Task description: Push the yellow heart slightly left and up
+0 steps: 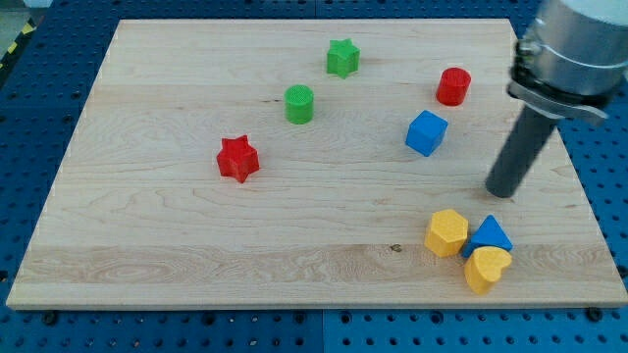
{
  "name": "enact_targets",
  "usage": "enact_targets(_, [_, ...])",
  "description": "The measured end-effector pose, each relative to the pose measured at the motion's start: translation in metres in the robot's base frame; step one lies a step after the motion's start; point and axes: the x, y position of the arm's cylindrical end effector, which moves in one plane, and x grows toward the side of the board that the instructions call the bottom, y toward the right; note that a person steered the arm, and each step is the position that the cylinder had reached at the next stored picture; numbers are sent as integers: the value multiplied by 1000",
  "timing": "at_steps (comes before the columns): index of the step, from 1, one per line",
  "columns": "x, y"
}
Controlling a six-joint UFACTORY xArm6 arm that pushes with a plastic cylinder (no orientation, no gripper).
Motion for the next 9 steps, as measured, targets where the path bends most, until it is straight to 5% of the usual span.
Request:
enact_targets(3, [84, 73])
enact_targets(6, [111, -57])
enact_targets(9, [76, -98])
